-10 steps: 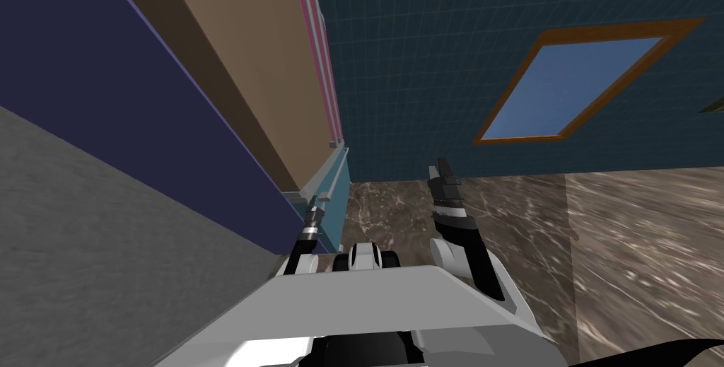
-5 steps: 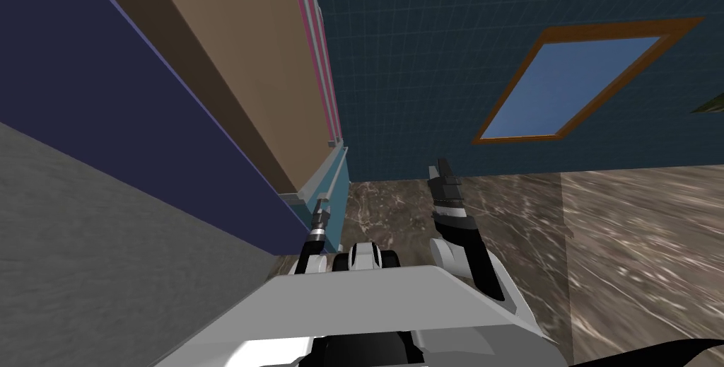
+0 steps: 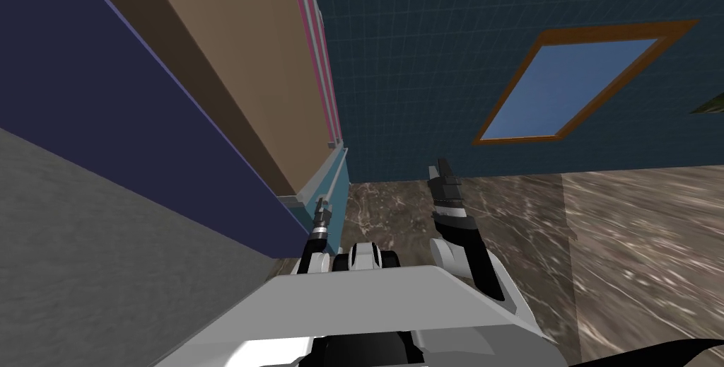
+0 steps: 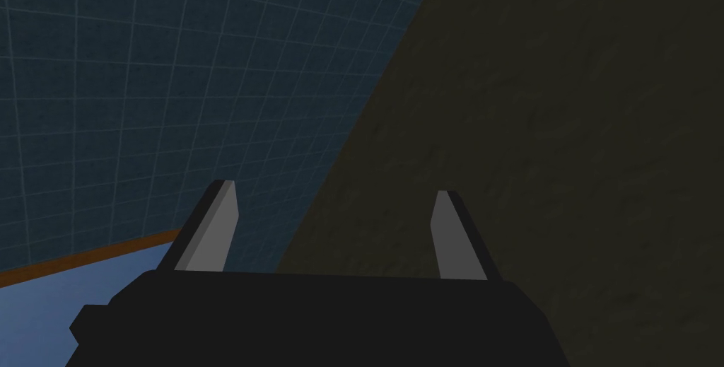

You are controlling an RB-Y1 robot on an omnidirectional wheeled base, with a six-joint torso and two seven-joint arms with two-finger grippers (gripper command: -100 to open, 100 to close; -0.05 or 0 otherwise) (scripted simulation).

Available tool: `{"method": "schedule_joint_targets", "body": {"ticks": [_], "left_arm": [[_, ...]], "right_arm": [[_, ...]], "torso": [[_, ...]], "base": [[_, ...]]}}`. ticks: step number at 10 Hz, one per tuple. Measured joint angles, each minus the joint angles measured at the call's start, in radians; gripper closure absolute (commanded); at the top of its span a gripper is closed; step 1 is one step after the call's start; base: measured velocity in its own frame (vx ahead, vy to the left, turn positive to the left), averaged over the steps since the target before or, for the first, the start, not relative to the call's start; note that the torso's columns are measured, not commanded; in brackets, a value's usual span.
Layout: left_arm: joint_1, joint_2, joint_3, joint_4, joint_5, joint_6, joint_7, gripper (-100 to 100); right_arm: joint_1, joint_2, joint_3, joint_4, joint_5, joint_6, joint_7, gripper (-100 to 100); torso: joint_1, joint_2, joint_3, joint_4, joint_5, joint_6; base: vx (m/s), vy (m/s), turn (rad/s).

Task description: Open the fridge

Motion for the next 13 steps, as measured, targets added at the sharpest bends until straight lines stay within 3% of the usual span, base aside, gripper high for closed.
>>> {"method": "schedule_joint_targets", "body": {"ticks": [1,3,5,8,13], "left_arm": [[0.000,0.000,0.000,-0.002,0.000,0.004,0.000,100],[-0.017,-0.001,0.000,0.006,-0.002,-0.024,0.000,100],[-0.025,-0.010,0.001,-0.001,-0.004,-0.009,-0.009,100],[-0.027,-0.022,-0.003,0.000,-0.006,0.008,-0.016,100],[-0.035,-0.044,-0.005,0.003,-0.013,0.021,-0.033,100]], "right_arm": [[0.000,0.000,0.000,0.000,0.000,0.000,0.000,0],[0.000,0.000,0.000,0.000,0.000,0.000,0.000,0],[0.000,0.000,0.000,0.000,0.000,0.000,0.000,0],[0.000,0.000,0.000,0.000,0.000,0.000,0.000,0],[0.000,0.000,0.000,0.000,0.000,0.000,0.000,0]], "torso": [[-0.001,0.005,0.003,0.001,0.000,0.000],[0.003,0.006,0.005,-0.004,0.004,-0.002],[-0.005,0.004,0.003,-0.003,0.001,-0.001],[0.008,0.002,0.001,-0.001,0.002,-0.001],[0.000,0.000,0.001,-0.003,0.002,0.000]], "base": [[-0.054,0.004,-0.002],[-0.016,-0.060,-0.009],[-0.010,-0.194,0.017],[-0.008,-0.135,0.005],[-0.007,-0.174,0.007]]}}
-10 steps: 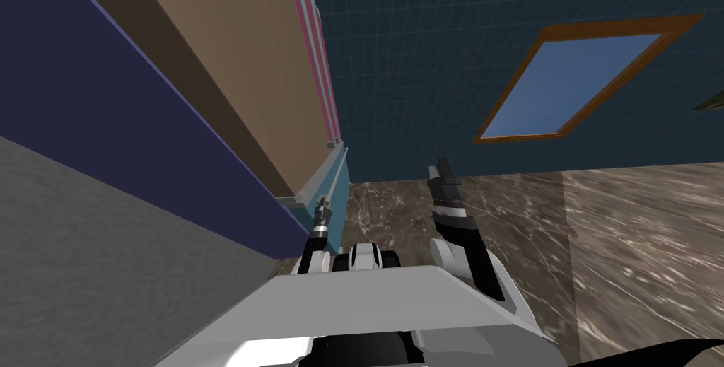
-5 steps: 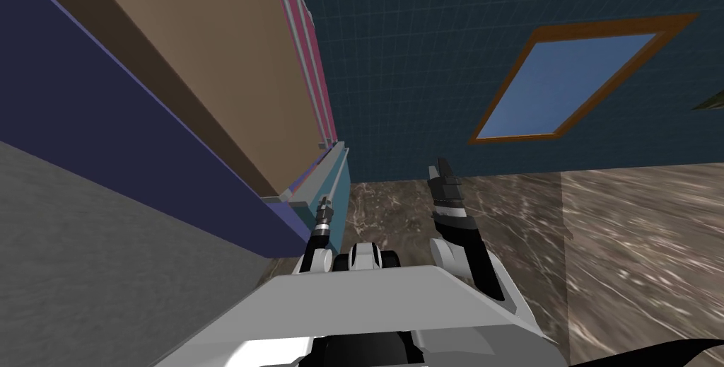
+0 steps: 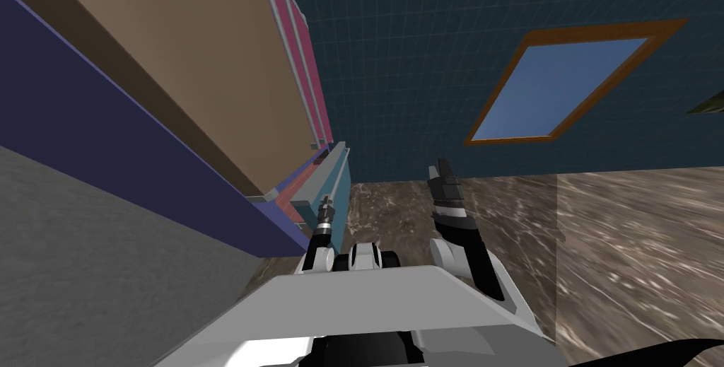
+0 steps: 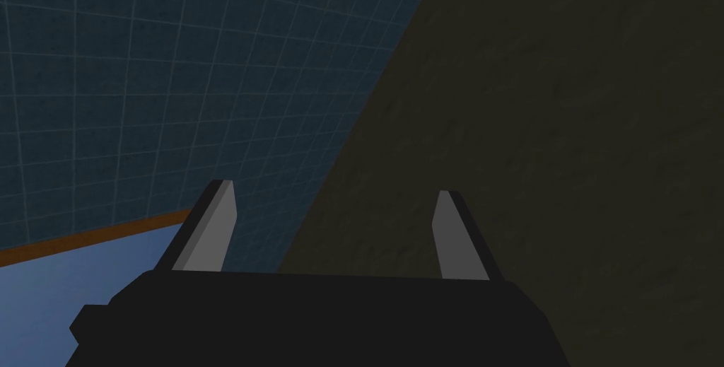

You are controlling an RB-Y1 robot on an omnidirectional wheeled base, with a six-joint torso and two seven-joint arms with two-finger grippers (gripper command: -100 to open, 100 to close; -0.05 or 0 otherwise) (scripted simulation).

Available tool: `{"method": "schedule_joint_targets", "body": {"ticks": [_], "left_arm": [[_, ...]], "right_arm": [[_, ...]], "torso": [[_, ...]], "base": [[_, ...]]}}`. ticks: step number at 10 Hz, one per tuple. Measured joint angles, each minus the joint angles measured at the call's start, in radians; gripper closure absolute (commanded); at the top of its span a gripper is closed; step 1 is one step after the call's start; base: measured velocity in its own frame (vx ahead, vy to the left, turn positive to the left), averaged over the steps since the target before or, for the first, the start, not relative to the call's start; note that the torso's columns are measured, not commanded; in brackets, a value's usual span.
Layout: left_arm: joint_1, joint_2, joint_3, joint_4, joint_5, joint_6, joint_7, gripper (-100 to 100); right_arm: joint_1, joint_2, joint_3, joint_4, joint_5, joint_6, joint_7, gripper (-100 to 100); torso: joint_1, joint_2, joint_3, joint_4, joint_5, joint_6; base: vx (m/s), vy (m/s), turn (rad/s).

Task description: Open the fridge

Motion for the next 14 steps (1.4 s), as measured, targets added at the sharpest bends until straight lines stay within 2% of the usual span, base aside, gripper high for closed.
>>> {"method": "schedule_joint_targets", "body": {"ticks": [1,3,5,6,9,10,12,14], "left_arm": [[0.000,-0.001,-0.002,-0.001,0.000,0.002,-0.001,100],[-0.005,-0.004,-0.002,0.001,-0.001,0.000,-0.005,100],[-0.004,-0.007,-0.004,0.001,0.000,0.005,-0.008,100],[-0.004,-0.008,-0.006,0.001,0.000,0.006,-0.008,100],[-0.006,-0.008,-0.008,0.003,0.002,0.003,-0.013,100],[-0.006,-0.008,-0.009,0.002,0.003,0.004,-0.014,-100],[-0.004,-0.010,-0.014,-0.049,0.004,0.056,-0.018,-100],[-0.017,-0.010,-0.010,-0.084,0.007,0.102,-0.022,-100]], "right_arm": [[0.000,0.000,0.000,0.000,0.000,0.000,0.000,0],[0.000,0.000,0.000,0.000,0.000,0.000,0.000,0],[0.000,0.000,0.000,0.000,0.000,0.000,0.000,0],[0.000,0.000,0.000,0.000,0.000,0.000,0.000,0],[0.000,0.000,0.000,0.000,0.000,0.000,0.000,0],[0.000,0.000,0.000,0.000,0.000,0.000,0.000,0],[0.000,0.000,0.000,0.000,0.000,0.000,0.000,0],[0.000,-0.001,-0.001,0.000,0.000,0.000,0.000,0]], "torso": [[0.007,0.001,0.000,0.002,0.000,-0.001],[-0.002,0.001,0.001,0.001,0.000,0.000],[-0.001,0.000,0.000,0.000,0.000,0.000],[0.007,0.001,0.000,0.002,0.000,-0.001],[-0.002,0.000,0.000,0.001,0.000,0.001],[-0.002,0.001,0.001,0.000,0.000,0.000],[0.011,0.004,0.002,0.006,0.000,-0.002],[0.003,0.004,0.002,0.005,-0.001,-0.001]], "base": [[-0.010,-0.133,0.002],[-0.002,-0.207,0.016],[-0.008,-0.163,0.002],[0.014,-0.146,0.010],[-0.009,-0.204,0.007],[-0.019,-0.122,0.041],[-0.031,0.016,0.033],[-0.011,0.031,0.031]]}}
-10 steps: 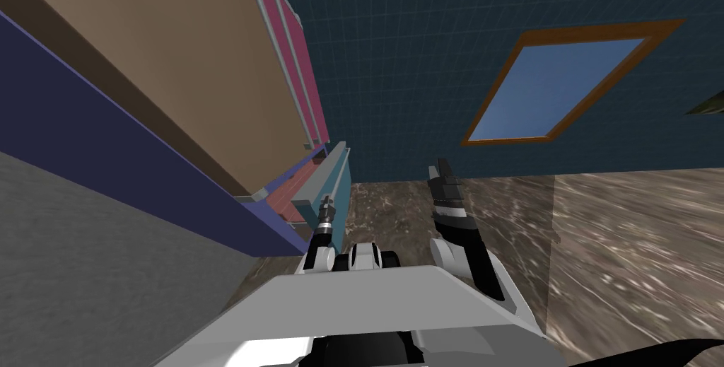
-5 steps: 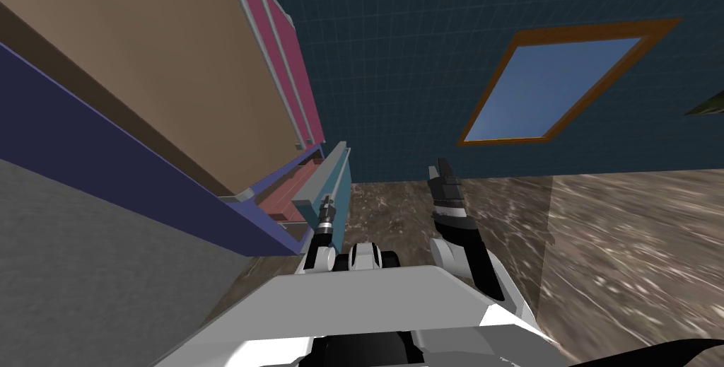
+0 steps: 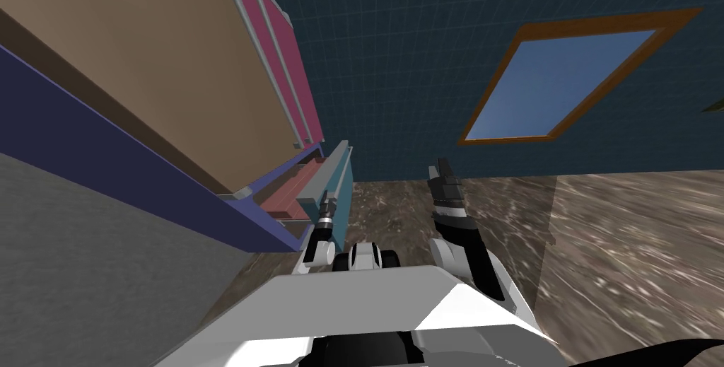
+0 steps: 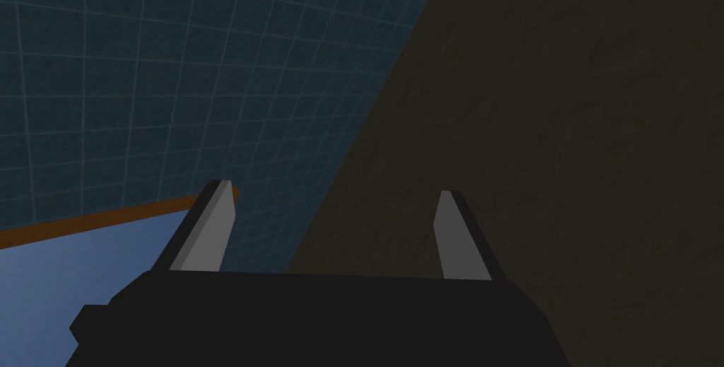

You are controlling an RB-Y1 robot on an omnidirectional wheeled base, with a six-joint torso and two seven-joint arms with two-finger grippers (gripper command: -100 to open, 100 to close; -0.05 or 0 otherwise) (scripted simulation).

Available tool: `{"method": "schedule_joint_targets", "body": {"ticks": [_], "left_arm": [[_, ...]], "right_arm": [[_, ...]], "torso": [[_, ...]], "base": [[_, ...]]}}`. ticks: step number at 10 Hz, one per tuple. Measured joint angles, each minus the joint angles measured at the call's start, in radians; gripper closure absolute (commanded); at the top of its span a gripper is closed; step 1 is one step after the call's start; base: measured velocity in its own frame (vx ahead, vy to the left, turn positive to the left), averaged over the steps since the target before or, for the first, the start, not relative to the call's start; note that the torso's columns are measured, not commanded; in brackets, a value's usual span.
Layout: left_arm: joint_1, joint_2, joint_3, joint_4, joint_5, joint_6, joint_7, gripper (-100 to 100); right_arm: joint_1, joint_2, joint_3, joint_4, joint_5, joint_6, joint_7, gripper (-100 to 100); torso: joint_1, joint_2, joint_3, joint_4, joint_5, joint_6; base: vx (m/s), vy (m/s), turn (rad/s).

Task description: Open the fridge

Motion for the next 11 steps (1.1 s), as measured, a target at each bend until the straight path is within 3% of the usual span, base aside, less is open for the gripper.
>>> {"method": "schedule_joint_targets", "body": {"ticks": [3,7,8,11], "left_arm": [[0.008,0.006,0.001,-0.066,0.004,0.077,-0.003,-100],[0.000,0.002,0.003,-0.102,0.006,0.144,-0.012,-100],[0.001,0.002,0.004,-0.101,0.006,0.148,-0.012,0],[0.003,0.003,0.004,-0.094,0.006,0.154,-0.012,0]], "right_arm": [[0.000,0.000,0.000,0.000,0.000,0.000,0.000,0],[0.000,0.000,0.000,0.000,0.000,0.000,0.000,0],[0.000,0.000,0.000,0.000,0.000,0.000,0.000,0],[0.000,0.000,0.000,0.000,0.000,0.000,0.000,0]], "torso": [[-0.010,0.006,0.003,0.006,-0.004,0.002],[-0.008,0.009,0.005,0.011,-0.005,0.002],[-0.008,0.009,0.005,0.008,-0.004,0.001],[-0.005,0.006,0.003,0.002,-0.002,0.000]], "base": [[-0.019,0.000,0.036],[-0.007,-0.007,0.006],[0.011,0.000,-0.009],[0.009,-0.001,-0.008]]}}
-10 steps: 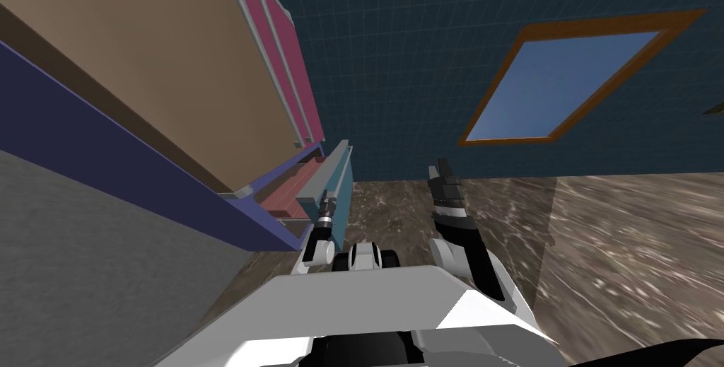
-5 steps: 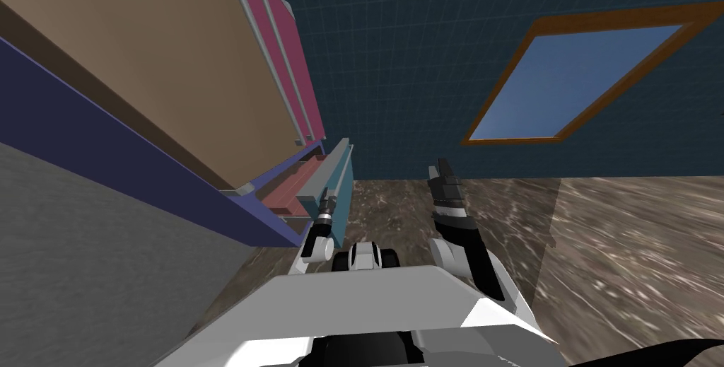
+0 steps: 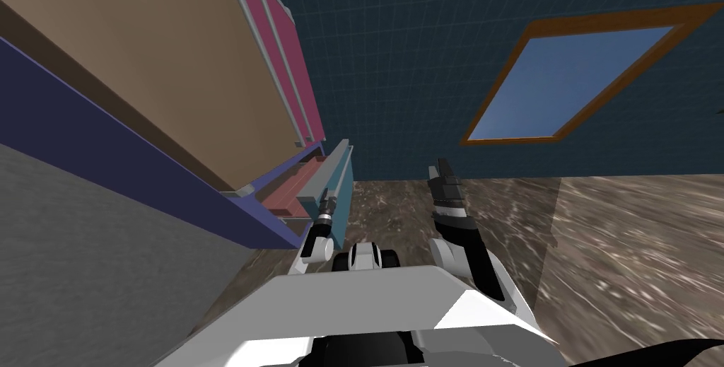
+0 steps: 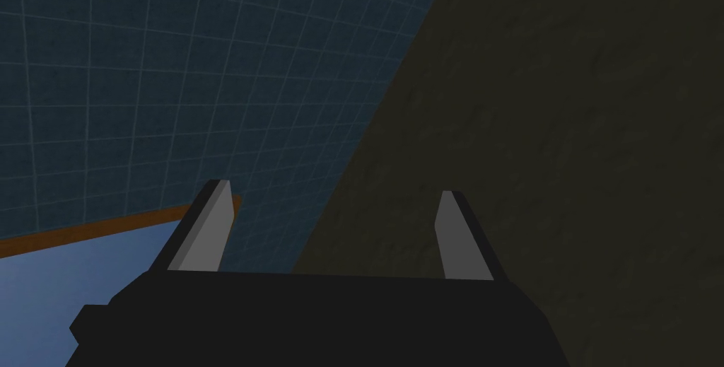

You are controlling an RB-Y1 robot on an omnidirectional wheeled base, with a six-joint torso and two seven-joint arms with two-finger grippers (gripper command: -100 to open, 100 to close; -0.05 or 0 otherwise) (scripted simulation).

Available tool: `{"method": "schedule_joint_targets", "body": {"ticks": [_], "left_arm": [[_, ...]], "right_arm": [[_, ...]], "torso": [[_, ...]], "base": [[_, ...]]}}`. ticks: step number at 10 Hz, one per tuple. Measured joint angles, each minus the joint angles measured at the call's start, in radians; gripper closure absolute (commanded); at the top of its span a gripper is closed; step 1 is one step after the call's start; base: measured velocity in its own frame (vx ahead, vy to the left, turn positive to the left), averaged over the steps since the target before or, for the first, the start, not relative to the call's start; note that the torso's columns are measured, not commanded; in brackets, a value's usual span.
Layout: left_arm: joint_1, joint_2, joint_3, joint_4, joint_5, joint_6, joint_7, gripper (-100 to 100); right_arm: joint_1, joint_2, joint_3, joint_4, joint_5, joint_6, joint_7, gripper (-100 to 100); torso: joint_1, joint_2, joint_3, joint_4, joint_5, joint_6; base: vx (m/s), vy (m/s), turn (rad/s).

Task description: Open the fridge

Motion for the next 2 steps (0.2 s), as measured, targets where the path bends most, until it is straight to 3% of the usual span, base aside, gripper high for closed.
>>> {"method": "schedule_joint_targets", "body": {"ticks": [2], "left_arm": [[0.000,0.000,0.000,0.002,0.000,0.002,0.000,0]], "right_arm": [[0.000,0.000,0.000,0.000,0.000,0.000,0.000,0]], "torso": [[0.000,-0.002,-0.001,-0.001,0.000,0.000]], "base": [[0.003,0.000,-0.003]]}}
